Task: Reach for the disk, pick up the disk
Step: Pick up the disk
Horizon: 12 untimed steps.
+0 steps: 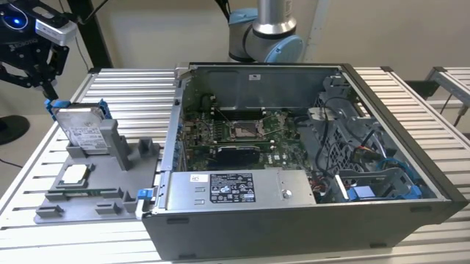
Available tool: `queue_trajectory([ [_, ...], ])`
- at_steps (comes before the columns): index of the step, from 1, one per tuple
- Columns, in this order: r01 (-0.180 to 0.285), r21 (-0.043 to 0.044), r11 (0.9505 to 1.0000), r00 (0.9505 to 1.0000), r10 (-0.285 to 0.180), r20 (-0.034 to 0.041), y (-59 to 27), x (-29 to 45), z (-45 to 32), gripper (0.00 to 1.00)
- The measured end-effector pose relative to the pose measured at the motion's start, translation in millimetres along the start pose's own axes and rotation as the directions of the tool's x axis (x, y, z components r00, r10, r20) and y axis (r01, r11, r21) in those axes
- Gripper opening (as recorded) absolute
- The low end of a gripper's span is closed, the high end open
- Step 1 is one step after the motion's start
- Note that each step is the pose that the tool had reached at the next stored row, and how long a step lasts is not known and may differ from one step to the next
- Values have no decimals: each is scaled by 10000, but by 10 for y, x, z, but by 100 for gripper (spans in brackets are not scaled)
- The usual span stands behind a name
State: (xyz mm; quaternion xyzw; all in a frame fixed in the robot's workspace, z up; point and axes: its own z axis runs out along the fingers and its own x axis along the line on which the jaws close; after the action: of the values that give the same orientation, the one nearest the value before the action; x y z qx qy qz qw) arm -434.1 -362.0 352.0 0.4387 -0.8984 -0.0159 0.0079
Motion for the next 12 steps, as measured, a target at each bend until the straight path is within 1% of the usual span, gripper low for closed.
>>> queue_trajectory([
  [5,416,0,9991,9991,-416,-15,0,0,0,0],
  [12,909,0,9959,9959,-909,-35,0,0,0,0],
])
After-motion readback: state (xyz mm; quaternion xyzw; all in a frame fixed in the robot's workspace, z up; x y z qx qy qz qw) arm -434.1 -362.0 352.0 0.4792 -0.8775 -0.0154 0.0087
